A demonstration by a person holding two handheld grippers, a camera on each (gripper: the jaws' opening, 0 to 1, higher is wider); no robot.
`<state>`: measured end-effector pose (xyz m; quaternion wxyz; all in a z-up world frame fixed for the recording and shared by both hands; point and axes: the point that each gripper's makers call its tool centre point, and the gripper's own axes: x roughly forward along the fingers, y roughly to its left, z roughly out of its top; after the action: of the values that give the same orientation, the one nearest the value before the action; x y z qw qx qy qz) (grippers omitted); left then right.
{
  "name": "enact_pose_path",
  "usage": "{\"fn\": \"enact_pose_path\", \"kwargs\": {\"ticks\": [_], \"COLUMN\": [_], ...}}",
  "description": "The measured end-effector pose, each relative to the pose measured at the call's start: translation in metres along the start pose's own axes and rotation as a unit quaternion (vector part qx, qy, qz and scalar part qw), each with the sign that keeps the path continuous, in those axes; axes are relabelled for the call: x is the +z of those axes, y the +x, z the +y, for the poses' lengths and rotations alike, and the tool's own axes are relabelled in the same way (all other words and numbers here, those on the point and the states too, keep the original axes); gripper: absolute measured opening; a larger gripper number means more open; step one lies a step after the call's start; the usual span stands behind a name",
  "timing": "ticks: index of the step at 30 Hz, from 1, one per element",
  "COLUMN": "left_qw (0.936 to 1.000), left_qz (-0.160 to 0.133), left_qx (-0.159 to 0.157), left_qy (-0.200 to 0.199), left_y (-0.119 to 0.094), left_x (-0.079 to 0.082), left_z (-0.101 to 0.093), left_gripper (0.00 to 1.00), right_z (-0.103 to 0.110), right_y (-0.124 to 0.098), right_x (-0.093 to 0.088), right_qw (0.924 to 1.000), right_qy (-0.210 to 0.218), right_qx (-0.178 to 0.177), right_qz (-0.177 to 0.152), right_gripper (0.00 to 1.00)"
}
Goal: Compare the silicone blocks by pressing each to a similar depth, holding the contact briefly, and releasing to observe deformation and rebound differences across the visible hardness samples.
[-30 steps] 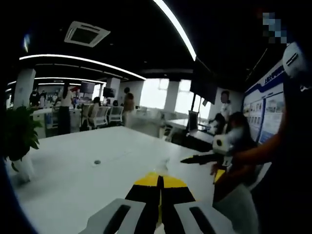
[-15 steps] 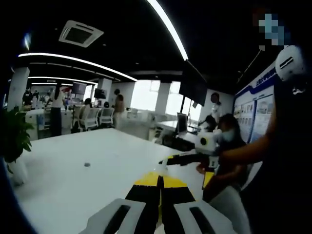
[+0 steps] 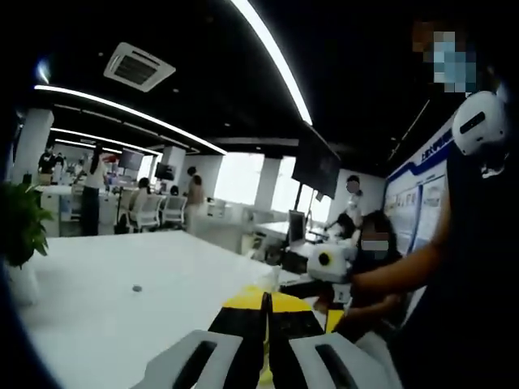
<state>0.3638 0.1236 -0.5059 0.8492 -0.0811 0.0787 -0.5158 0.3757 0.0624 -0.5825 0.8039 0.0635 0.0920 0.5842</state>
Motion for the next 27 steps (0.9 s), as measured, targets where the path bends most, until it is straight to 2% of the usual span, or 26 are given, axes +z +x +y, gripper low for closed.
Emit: {"fn": "enact_pose_path", "kwargs": {"ticks": [5, 8, 15, 20, 25, 27], "left_qw": [0.9998, 0.9996, 0.9989, 0.9981, 0.9974, 0.9964], "left_qz": [-0.001, -0.004, -0.012, -0.021, -0.027, -0.039], "left_qx": [-0.020, -0.027, -0.042, -0.048, -0.050, -0.049], "left_qy": [-0.006, -0.010, -0.018, -0.033, -0.044, -0.056], "left_y": [0.001, 0.004, 0.014, 0.017, 0.016, 0.013], "left_x": [0.000, 0.000, 0.001, 0.001, 0.003, 0.006], "left_z": [-0.013, -0.017, -0.026, -0.026, -0.025, -0.024], "left_gripper": [0.00, 0.00, 0.00, 0.00, 0.00, 0.00], "right_z": [0.007, 0.012, 0.024, 0.027, 0.028, 0.028], "right_y": [0.001, 0.001, 0.008, 0.009, 0.009, 0.010], "right_x": [0.005, 0.005, -0.001, 0.006, 0.023, 0.027], "right_qw": [0.9999, 0.9997, 0.9988, 0.9978, 0.9950, 0.9942], "right_qy": [-0.003, 0.000, 0.009, 0.035, 0.052, 0.058], "right_qx": [0.013, 0.022, 0.047, 0.052, 0.055, 0.053], "right_qz": [-0.006, -0.008, -0.001, -0.023, -0.065, -0.074], "right_gripper": [0.77, 0.72, 0.64, 0.57, 0.49, 0.48]}}
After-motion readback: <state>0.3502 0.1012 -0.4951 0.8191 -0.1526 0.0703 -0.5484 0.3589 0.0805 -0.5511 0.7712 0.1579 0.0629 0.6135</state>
